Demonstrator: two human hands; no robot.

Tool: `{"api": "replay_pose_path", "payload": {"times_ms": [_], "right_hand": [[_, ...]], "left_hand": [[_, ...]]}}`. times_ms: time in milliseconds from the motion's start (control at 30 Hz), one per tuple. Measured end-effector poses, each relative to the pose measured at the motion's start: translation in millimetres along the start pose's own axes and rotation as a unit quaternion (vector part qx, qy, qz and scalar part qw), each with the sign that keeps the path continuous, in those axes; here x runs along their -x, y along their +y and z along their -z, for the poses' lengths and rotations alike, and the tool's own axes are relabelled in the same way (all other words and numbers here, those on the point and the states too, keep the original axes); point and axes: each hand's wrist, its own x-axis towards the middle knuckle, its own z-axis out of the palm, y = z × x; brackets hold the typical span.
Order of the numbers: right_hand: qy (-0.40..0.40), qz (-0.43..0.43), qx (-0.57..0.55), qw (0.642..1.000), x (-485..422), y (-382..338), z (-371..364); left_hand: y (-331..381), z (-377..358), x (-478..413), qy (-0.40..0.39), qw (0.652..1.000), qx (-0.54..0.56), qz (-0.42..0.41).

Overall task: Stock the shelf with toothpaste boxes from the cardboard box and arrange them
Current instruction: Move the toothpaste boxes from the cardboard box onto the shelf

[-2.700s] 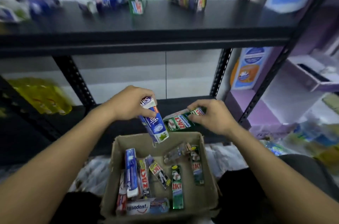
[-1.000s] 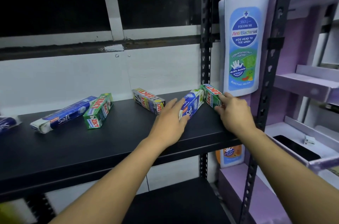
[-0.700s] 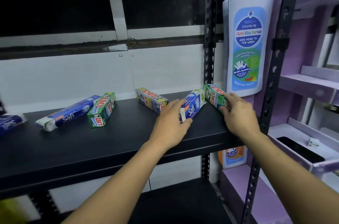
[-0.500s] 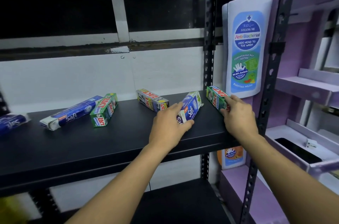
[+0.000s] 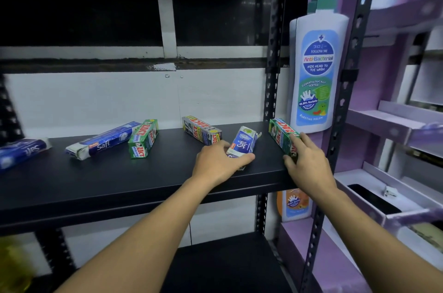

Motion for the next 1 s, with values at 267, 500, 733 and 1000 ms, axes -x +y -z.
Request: {"api": "replay_pose_path", "payload": {"times_ms": [267, 500, 733, 1000], "right_hand": [[-0.021, 0.026, 0.051, 0.998, 14, -8, 9], [0.001, 0.055, 0.046, 0.997, 29, -39, 30], [0.021, 0.155, -0.001, 0.988, 74, -99, 28], [-0.061, 0.203, -0.027, 0.977, 143, -148, -35]], "left_hand": [[-1, 1, 15, 0.018, 0.999, -0.014, -0.042], [-6, 17, 33, 0.034, 0.994, -0.046, -0.094], [-26, 73, 83, 0.073, 0.957, -0.215, -0.178], [-90, 98, 155, 0.06, 0.941, -0.288, -0.167]]}}
